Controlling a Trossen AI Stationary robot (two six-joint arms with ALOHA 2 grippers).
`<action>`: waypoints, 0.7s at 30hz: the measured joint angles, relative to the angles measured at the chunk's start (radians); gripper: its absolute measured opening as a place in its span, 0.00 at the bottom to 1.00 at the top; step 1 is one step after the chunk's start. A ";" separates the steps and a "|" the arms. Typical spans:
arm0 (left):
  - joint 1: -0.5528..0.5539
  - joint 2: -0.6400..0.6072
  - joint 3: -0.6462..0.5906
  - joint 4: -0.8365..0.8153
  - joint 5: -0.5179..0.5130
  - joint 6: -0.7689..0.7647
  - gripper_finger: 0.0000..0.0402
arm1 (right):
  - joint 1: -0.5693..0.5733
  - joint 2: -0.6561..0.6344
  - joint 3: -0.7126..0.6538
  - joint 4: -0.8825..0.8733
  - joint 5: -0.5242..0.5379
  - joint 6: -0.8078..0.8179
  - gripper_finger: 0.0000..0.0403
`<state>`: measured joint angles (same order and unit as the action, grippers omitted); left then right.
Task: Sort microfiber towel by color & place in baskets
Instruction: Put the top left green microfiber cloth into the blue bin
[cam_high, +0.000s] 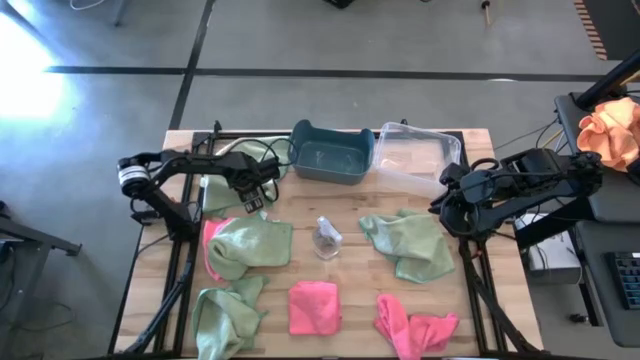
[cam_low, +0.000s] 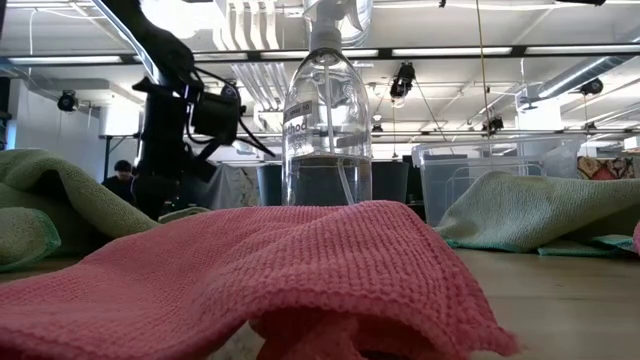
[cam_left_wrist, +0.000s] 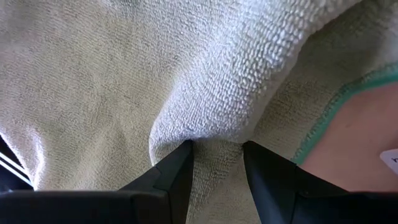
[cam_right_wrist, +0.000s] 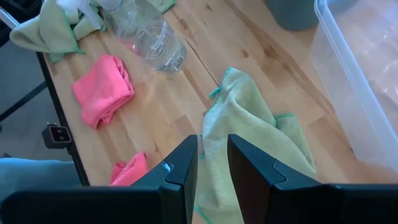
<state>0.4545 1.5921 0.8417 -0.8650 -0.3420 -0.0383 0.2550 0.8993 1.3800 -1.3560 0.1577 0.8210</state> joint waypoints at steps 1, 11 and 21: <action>0.000 0.003 0.000 0.000 0.000 0.000 0.32 | 0.000 0.000 0.000 0.000 0.000 0.005 0.20; 0.000 0.033 0.000 0.047 -0.002 0.033 0.32 | 0.000 0.000 0.000 0.003 0.021 0.055 0.20; 0.000 0.087 0.002 0.128 -0.031 0.059 0.32 | 0.000 0.019 0.000 0.007 0.027 0.098 0.20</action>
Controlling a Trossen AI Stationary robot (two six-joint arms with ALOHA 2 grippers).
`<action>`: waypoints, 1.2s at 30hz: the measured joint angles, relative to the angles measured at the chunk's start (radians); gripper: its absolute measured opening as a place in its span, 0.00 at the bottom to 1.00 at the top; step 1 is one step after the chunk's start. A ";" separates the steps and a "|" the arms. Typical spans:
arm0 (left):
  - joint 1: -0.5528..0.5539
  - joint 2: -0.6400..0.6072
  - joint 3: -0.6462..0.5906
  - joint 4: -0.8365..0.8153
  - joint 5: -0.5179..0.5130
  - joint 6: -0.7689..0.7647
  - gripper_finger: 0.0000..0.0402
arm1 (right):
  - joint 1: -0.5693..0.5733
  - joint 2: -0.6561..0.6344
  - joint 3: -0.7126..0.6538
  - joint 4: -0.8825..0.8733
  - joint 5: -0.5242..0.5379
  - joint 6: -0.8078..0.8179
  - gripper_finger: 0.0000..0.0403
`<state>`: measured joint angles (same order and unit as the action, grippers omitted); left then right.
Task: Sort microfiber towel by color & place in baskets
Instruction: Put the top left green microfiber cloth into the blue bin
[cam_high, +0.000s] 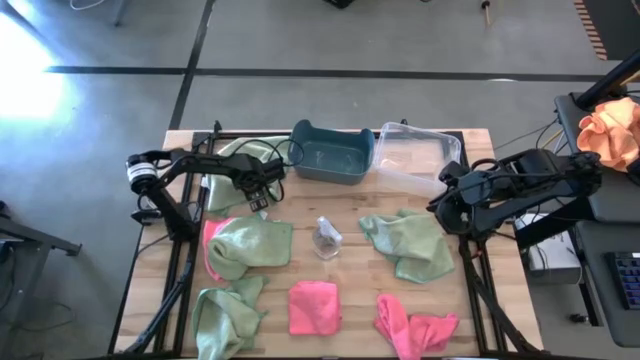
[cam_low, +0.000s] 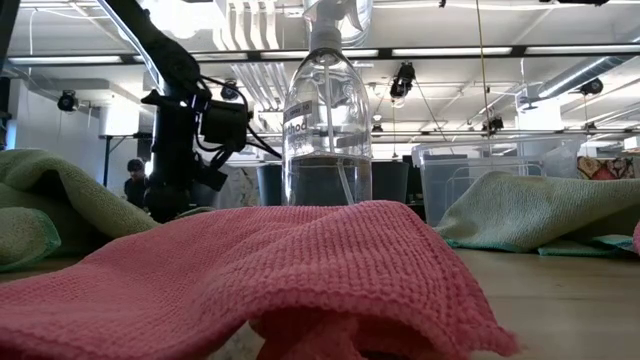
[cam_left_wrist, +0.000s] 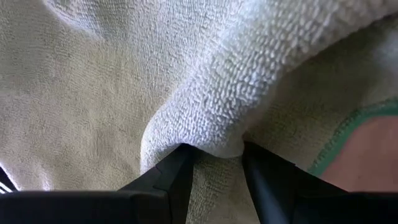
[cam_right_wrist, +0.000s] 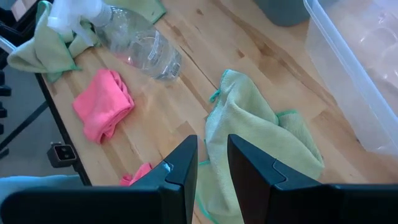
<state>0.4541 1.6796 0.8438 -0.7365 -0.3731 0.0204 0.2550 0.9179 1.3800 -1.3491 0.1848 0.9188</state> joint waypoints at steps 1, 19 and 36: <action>0.000 0.004 0.000 0.001 -0.002 0.000 0.32 | 0.000 0.004 0.000 0.000 0.000 0.000 0.20; 0.000 -0.009 -0.004 -0.007 -0.025 -0.031 0.11 | 0.000 0.065 0.000 0.000 -0.001 -0.051 0.20; -0.010 -0.043 0.175 -0.280 -0.024 -0.083 0.00 | 0.000 0.066 0.000 0.000 0.046 -0.119 0.20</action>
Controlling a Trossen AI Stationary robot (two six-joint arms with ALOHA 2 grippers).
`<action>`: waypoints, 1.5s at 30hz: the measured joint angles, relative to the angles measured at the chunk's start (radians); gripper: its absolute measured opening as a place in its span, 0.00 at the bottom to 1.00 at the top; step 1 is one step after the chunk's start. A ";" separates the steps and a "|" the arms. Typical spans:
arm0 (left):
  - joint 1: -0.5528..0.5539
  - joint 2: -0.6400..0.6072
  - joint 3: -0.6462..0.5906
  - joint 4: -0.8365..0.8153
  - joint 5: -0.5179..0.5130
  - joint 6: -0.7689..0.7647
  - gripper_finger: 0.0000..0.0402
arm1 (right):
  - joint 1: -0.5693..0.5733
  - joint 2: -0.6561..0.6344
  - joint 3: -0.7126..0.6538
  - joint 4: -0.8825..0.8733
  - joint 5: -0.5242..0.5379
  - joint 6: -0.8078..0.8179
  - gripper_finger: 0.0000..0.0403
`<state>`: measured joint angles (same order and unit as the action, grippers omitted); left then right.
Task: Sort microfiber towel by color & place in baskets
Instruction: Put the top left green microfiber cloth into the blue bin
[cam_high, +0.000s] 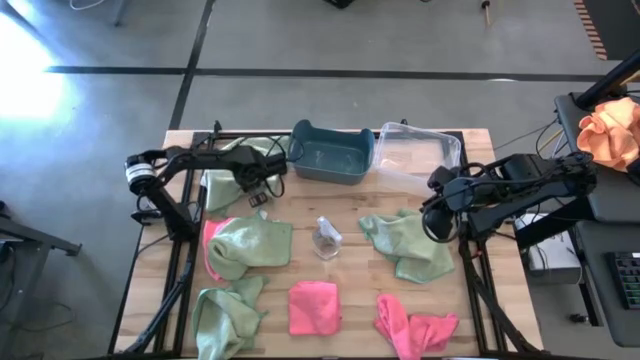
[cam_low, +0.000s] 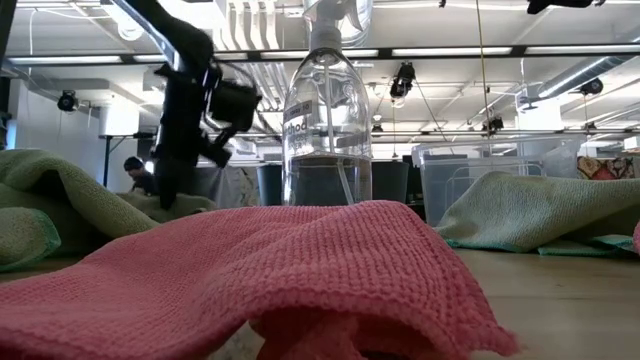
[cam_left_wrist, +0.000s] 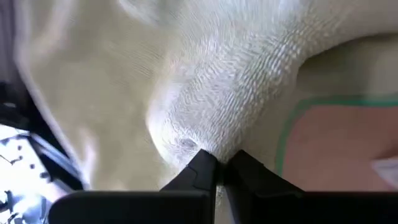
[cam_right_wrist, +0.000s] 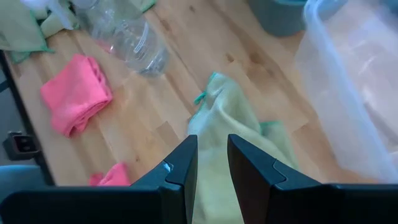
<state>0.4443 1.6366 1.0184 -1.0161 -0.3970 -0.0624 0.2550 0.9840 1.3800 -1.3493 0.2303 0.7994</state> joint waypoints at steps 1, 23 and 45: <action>-0.004 -0.009 0.031 -0.016 -0.001 0.000 0.00 | 0.000 0.000 0.000 0.000 0.008 -0.007 0.20; -0.068 -0.071 0.881 -0.126 -0.060 0.110 0.00 | 0.000 -0.001 0.000 -0.001 0.089 -0.130 0.20; -0.075 0.247 1.297 -0.022 -0.038 0.307 0.00 | 0.000 -0.001 0.000 -0.006 0.111 -0.172 0.20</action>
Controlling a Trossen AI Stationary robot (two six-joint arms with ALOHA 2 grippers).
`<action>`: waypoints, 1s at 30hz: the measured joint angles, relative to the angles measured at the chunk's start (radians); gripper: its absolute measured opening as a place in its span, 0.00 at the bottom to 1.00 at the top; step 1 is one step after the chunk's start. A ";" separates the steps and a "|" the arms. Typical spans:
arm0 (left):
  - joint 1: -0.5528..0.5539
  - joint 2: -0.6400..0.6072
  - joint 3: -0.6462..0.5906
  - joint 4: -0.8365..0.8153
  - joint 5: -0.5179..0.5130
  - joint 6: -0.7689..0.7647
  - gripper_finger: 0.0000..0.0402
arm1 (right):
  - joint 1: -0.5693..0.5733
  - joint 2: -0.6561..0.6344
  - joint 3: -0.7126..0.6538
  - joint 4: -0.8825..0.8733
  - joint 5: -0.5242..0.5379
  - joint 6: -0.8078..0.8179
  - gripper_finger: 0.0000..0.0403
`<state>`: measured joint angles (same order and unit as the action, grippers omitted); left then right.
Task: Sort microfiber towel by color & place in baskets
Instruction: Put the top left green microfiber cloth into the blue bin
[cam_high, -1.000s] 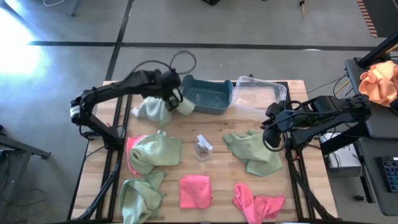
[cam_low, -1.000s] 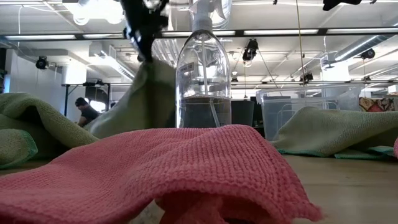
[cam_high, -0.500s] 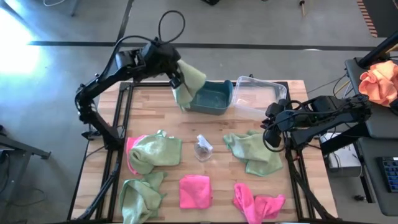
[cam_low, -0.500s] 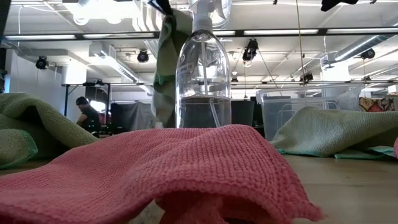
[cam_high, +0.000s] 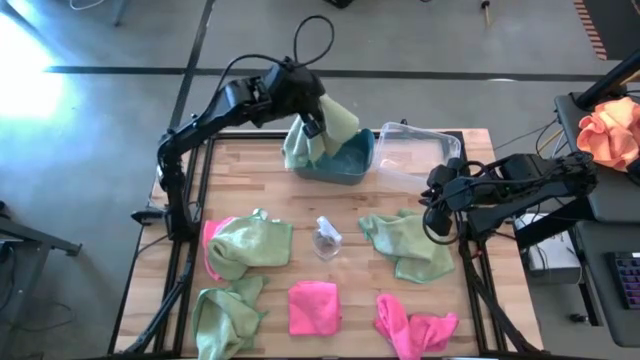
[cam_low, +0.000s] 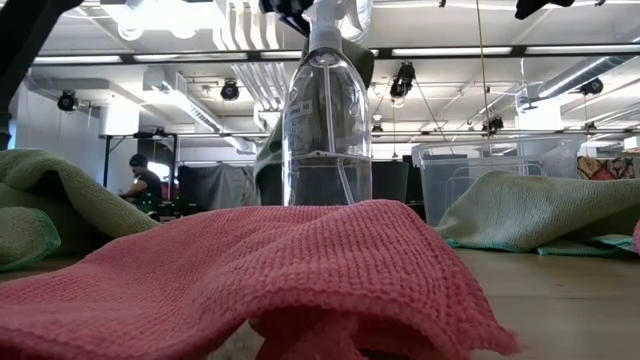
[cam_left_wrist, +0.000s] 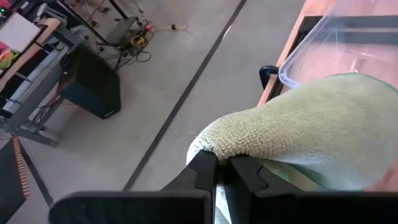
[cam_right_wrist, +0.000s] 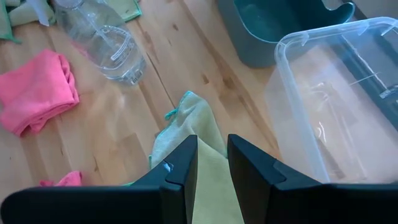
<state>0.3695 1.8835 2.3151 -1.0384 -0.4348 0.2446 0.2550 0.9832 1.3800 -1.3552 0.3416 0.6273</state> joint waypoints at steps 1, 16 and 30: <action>-0.001 0.008 0.007 0.000 0.000 0.001 0.00 | 0.000 0.000 0.000 -0.001 0.000 -0.002 0.20; -0.013 0.014 0.040 0.278 0.136 0.039 0.00 | 0.000 0.000 0.000 0.001 0.000 -0.038 0.20; -0.012 0.013 0.029 -0.005 0.071 0.000 0.00 | 0.000 0.000 0.000 0.002 0.000 -0.036 0.20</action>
<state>0.3571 1.8965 2.3445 -1.0438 -0.3639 0.2446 0.2550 0.9833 1.3800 -1.3529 0.3416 0.5915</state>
